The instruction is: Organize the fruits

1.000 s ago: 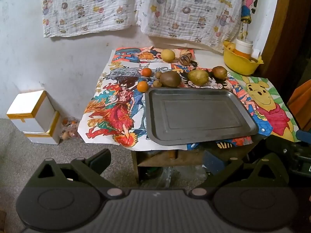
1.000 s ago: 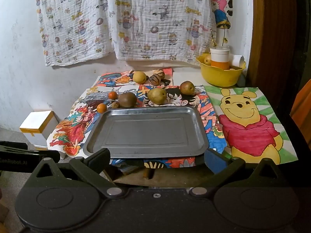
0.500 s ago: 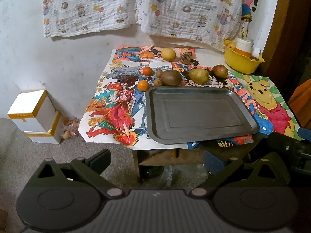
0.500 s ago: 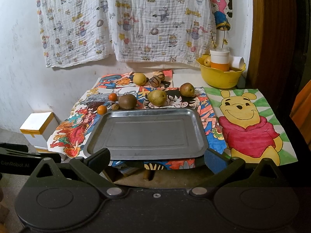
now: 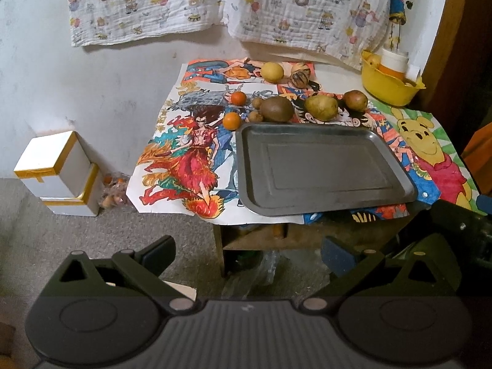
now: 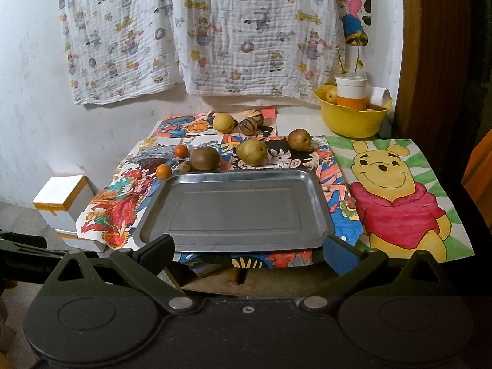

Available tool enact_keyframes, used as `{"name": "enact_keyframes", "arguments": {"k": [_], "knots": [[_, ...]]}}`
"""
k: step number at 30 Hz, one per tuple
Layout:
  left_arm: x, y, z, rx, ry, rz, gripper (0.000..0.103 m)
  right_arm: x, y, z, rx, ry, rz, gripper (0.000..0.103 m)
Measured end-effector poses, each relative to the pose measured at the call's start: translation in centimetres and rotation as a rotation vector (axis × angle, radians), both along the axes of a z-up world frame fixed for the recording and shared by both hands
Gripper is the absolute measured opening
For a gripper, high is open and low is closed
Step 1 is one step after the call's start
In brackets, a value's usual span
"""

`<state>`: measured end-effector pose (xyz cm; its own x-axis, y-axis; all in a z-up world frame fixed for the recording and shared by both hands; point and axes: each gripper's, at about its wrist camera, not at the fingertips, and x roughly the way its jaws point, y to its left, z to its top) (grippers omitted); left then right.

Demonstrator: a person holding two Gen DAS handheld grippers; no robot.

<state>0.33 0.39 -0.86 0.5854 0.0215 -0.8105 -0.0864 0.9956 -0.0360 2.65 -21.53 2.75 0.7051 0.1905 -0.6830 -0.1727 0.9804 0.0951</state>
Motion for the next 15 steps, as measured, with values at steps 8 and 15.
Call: {"name": "enact_keyframes", "arguments": {"k": [8, 15], "knots": [[0.31, 0.21, -0.11, -0.001, 0.017, 0.021, 0.102, 0.30, -0.05, -0.26, 0.001, 0.014, -0.002, 0.103], [0.49, 0.23, -0.27, -0.007, 0.027, 0.032, 0.102, 0.54, -0.54, -0.52, 0.007, 0.029, 0.004, 0.103]]}}
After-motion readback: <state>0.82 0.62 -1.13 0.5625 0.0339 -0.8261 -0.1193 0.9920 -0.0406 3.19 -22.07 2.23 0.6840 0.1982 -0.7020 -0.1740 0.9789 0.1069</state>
